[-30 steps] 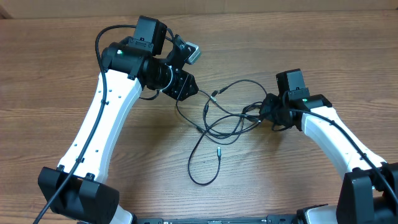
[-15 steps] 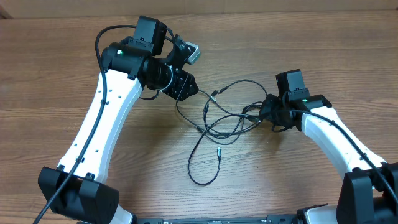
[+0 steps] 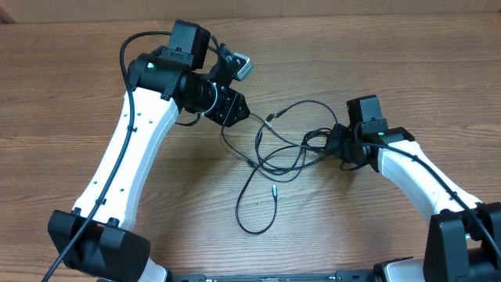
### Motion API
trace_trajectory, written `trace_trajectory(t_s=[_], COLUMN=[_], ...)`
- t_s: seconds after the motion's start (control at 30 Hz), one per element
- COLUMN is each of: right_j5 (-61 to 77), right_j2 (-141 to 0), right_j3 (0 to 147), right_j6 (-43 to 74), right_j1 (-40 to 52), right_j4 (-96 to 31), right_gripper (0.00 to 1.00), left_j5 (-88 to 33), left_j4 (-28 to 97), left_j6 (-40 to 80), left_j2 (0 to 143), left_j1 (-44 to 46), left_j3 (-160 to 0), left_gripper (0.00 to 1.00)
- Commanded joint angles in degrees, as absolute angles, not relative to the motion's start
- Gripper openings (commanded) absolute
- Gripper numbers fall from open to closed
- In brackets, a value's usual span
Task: Untangle cables
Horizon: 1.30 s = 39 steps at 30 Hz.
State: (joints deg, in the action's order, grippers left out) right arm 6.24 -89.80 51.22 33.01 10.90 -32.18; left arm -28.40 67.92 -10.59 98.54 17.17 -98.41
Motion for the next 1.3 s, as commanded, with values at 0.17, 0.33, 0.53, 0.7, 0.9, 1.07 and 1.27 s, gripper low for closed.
trace_trajectory(t_s=[0.17, 0.33, 0.53, 0.7, 0.9, 1.07, 1.27], right_j5=[17.82, 27.4, 28.64, 35.77, 30.79, 17.17, 5.13], right_j2=[-90.11, -88.49, -82.72, -75.57, -70.85, -72.4, -74.7], right_j3=[50.89, 54.98, 66.48, 77.47, 78.65, 78.46, 78.39], right_j6=[28.82, 24.97, 22.35, 21.98, 22.02, 22.68, 26.57], right_j1=[10.92, 10.9, 10.92, 10.92, 10.92, 10.9, 10.72], right_j4=[-26.24, -23.33, -29.63, -34.83, -37.95, -50.17, -61.36], right_gripper=[0.04, 0.04, 0.04, 0.04, 0.04, 0.09, 0.24], left_j5=[-28.14, -28.14, -28.12, -28.18, -29.85, -29.85, -27.99], left_j4=[67.96, 67.94, 67.92, 66.94, 65.45, 64.66, 62.67], left_j6=[-10.0, -10.0, -10.0, -9.54, -8.71, -8.78, -17.52], left_j2=[99.02, 99.02, 99.02, 99.09, 99.11, 99.29, 100.82], left_j1=[17.34, 17.34, 17.34, 17.34, 17.34, 17.61, 21.28], left_j3=[-99.46, -99.46, -99.46, -99.46, -99.46, -99.46, -99.46], left_gripper=[0.36, 0.36, 0.36, 0.44, 0.54, 0.58, 0.66])
